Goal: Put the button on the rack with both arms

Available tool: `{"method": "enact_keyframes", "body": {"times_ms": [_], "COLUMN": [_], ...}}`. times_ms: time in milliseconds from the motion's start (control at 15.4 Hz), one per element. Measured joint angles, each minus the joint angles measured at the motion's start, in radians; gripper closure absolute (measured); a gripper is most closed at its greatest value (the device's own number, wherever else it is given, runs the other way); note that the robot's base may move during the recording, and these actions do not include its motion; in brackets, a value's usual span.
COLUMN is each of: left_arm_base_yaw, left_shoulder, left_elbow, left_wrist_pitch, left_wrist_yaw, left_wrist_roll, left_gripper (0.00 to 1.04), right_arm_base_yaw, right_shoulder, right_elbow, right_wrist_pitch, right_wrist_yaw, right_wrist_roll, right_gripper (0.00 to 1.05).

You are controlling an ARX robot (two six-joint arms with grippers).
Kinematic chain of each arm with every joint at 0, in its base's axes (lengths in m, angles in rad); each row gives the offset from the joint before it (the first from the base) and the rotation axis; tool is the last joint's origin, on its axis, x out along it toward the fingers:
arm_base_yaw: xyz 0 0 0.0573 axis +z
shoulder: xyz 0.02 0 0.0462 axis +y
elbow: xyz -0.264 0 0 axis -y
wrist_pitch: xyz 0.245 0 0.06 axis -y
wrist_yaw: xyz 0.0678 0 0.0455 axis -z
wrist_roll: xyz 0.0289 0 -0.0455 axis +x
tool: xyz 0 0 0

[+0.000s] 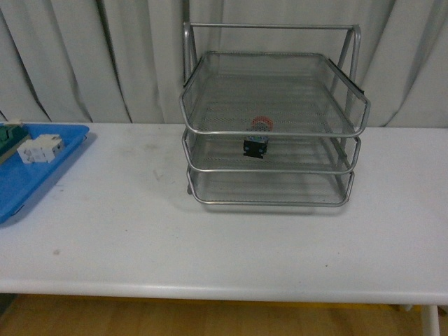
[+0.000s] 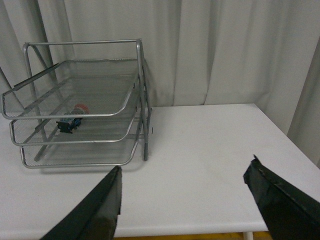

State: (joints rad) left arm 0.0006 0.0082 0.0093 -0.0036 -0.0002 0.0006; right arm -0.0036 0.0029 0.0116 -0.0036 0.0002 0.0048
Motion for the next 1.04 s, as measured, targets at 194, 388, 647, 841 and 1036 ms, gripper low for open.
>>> {"method": "enact_keyframes", "body": {"times_ms": [194,388,647,841,1036], "left_arm_base_yaw": [0.0,0.0,0.0,0.0,0.0], "left_shoulder": [0.0,0.0,0.0,0.0,0.0], "left_elbow": [0.0,0.0,0.0,0.0,0.0], "left_wrist_pitch": [0.0,0.0,0.0,0.0,0.0], "left_wrist_yaw": [0.0,0.0,0.0,0.0,0.0], "left_wrist_roll": [0.0,0.0,0.0,0.0,0.0], "left_gripper": [0.07,0.07,0.07,0.07,0.07], "right_arm_base_yaw": [0.0,0.0,0.0,0.0,0.0], "right_shoulder": [0.0,0.0,0.0,0.0,0.0], "right_elbow": [0.0,0.0,0.0,0.0,0.0], "right_wrist_pitch": [0.0,0.0,0.0,0.0,0.0], "right_wrist_yaw": [0.0,0.0,0.0,0.0,0.0], "right_wrist_roll": [0.001,0.0,0.0,0.0,0.0], "right_gripper": [0.05,0.06,0.06,0.06,0.06]}}
